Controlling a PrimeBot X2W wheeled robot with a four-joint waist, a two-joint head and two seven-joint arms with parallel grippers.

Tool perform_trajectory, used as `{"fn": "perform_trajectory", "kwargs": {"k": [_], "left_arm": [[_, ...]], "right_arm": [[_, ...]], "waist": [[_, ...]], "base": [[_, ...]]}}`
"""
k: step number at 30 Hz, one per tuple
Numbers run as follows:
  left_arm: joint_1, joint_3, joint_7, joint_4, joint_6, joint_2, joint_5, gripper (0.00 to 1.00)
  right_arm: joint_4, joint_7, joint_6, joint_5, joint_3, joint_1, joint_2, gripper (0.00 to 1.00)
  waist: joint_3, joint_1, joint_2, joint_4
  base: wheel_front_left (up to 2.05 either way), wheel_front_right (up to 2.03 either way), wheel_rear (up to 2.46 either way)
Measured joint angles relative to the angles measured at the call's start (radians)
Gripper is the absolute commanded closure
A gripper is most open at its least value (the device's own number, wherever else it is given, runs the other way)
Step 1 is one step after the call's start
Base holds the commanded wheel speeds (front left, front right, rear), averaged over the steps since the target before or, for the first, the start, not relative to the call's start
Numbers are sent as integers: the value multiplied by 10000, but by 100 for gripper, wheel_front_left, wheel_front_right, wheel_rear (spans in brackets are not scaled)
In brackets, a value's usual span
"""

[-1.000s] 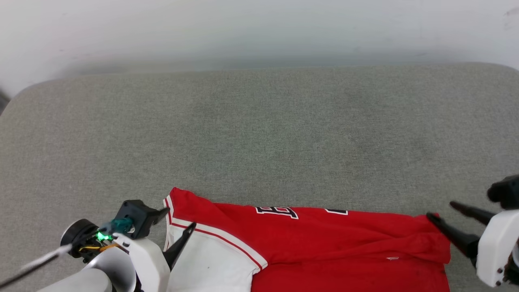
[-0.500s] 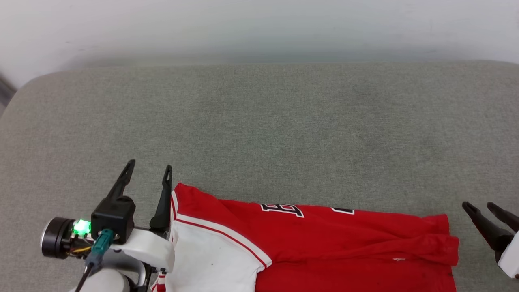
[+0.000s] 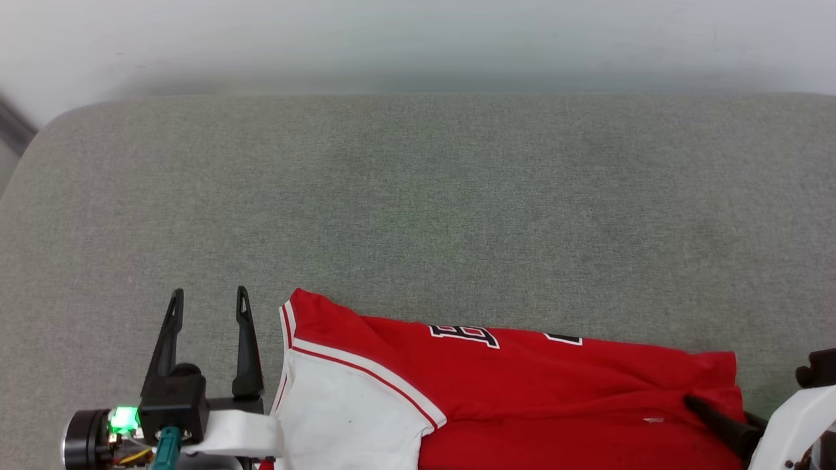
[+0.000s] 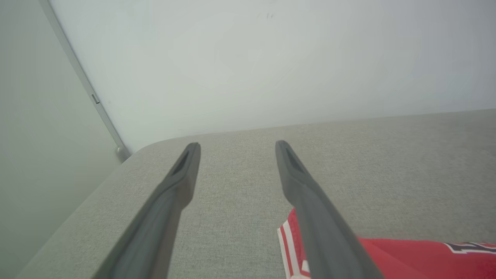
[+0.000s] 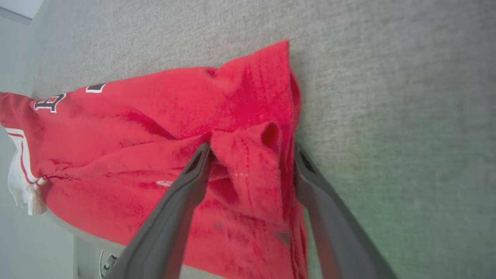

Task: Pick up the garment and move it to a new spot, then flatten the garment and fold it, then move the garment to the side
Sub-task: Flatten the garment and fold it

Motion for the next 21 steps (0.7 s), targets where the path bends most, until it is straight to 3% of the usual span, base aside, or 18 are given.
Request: {"fn": "perform_trajectory", "kwargs": {"k": [11,12,13,14,21], "left_arm": [[1094,1423,0,299,-1026,-1680,1919,0],[1136,1511,0,318,-1110,-1808,2057,0],[1197,1616,0,339,-1198,-1919,2180,0],[1258,1703,0,376,-1271,-2031,2297,0],[1517,2098,0,644,-1733,-2520,3026,0]], "right_arm": [[-4,311,0,328,938,-66,157,0],[48,251,0,330,965,-88,157,56],[94,184,0,305,999,-115,153,88],[134,125,0,247,1034,-136,148,100],[393,-221,12,79,1214,-372,31,100]], "waist": [[-15,-1,0,137],[-24,-1,0,139],[-35,-1,0,139],[-49,-1,0,137],[-243,0,0,91]], "base": [[0,0,0],[0,0,0],[0,0,0],[0,0,0],[0,0,0]]}}
